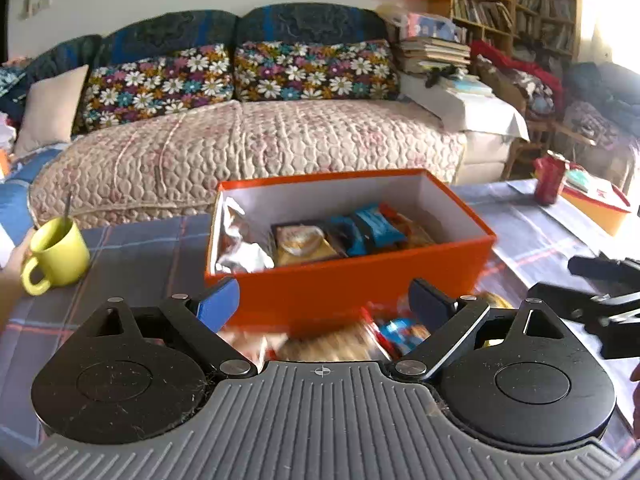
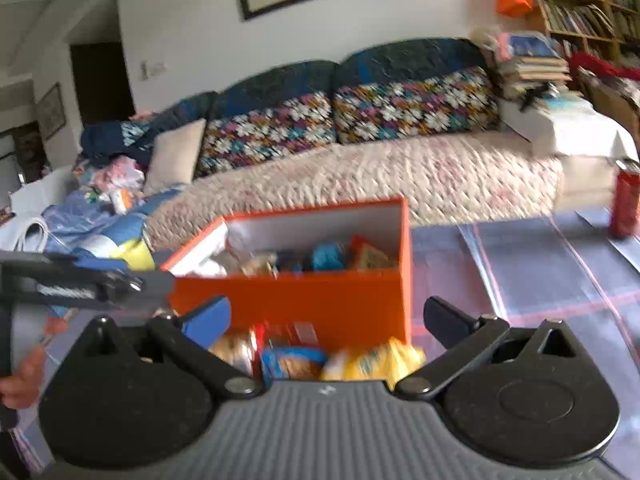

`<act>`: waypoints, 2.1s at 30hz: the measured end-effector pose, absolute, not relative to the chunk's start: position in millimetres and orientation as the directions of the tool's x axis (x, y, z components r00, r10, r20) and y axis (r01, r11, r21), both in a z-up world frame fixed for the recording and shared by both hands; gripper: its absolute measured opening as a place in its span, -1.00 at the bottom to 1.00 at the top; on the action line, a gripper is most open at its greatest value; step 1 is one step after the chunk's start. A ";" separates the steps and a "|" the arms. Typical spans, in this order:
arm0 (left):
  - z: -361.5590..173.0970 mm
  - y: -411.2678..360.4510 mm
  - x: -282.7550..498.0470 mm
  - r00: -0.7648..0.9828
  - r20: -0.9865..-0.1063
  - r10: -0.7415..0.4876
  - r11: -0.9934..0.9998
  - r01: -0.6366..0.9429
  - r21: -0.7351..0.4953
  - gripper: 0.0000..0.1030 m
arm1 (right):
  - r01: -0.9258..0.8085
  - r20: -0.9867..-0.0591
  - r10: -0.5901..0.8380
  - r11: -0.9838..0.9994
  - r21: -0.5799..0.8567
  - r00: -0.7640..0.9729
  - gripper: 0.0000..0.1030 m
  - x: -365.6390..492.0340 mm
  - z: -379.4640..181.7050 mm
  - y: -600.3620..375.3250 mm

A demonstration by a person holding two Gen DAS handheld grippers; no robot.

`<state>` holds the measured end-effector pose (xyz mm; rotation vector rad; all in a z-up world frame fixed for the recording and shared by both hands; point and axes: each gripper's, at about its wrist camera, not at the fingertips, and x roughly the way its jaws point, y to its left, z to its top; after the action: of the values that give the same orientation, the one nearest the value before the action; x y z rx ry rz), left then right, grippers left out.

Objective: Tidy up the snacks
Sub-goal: 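Grasp a tan bar packet with the left tool while the right tool grasps a yellow bag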

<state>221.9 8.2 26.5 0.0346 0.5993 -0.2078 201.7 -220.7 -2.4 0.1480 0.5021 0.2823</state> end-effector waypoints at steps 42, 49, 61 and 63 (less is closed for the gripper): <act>-38.1 34.1 248.8 0.522 -0.749 -0.407 0.861 0.492 -0.125 -1.00 | -0.003 -0.472 0.296 0.849 0.528 0.830 0.99 174.7 -80.6 -323.3; -58.2 43.3 159.6 0.665 -0.741 -0.093 0.979 0.196 0.053 -1.00 | -0.056 -0.512 0.296 0.900 0.433 0.806 0.99 185.9 -79.8 -296.2; -84.5 27.2 145.6 0.655 -0.746 -0.123 0.985 0.173 -0.011 -1.00 | -0.158 -0.622 0.281 0.956 0.247 0.731 0.12 282.3 -81.1 -233.3; -86.2 26.4 143.7 0.661 -0.740 -0.125 0.984 0.177 -0.009 -1.00 | -0.108 -0.619 0.321 0.928 0.356 0.717 0.07 275.0 -89.3 -258.4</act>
<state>143.7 26.4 -86.2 0.0659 0.8313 -0.1712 275.0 -258.4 -89.3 0.3069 0.7367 0.2414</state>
